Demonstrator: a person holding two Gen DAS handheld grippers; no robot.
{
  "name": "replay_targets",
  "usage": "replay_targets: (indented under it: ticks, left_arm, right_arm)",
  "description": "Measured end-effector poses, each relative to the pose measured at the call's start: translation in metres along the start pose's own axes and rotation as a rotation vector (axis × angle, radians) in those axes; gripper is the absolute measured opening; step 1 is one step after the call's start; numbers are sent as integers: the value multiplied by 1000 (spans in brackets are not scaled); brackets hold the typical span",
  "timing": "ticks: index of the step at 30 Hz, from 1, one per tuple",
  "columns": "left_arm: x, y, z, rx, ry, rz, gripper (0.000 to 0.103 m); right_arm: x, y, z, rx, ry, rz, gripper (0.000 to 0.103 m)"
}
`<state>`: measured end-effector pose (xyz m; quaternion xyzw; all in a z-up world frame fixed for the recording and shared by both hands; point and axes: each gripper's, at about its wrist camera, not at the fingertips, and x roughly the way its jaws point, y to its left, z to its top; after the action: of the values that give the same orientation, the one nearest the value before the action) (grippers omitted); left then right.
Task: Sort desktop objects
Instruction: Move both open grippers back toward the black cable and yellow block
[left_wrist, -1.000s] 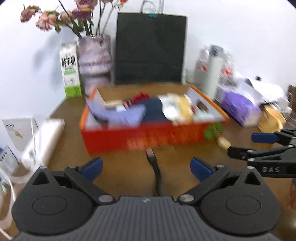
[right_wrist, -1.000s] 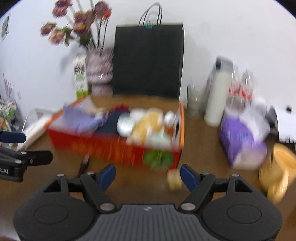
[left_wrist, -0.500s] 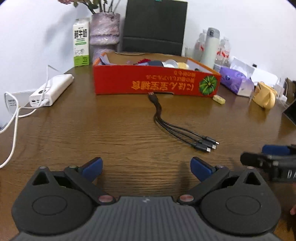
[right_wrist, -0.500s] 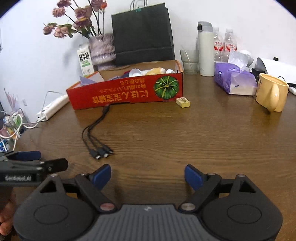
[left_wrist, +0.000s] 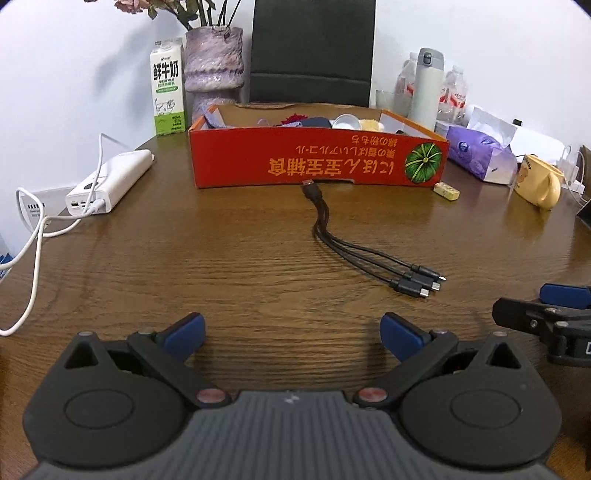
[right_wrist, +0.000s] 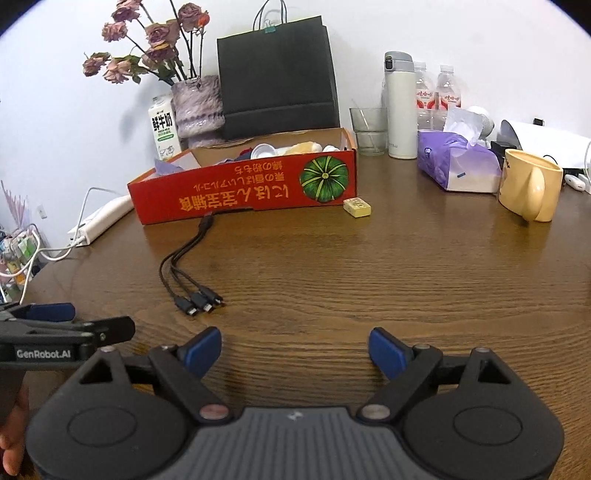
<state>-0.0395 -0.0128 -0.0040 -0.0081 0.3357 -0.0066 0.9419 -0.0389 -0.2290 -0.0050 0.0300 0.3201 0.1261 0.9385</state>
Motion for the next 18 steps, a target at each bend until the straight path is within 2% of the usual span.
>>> replay_targets:
  ticks: [11, 14, 16, 18]
  left_arm:
    - [3, -3, 4, 23, -4, -13, 103]
    - [14, 0, 21, 23, -3, -55, 103]
    - [28, 0, 42, -1, 20, -65, 102]
    - [42, -3, 63, -9, -4, -75, 101]
  right_arm:
    - [0, -2, 2, 11, -6, 7, 87]
    - [11, -9, 17, 14, 41, 15, 87]
    - [20, -14, 33, -6, 17, 3, 87]
    - [33, -16, 54, -58, -17, -41, 86]
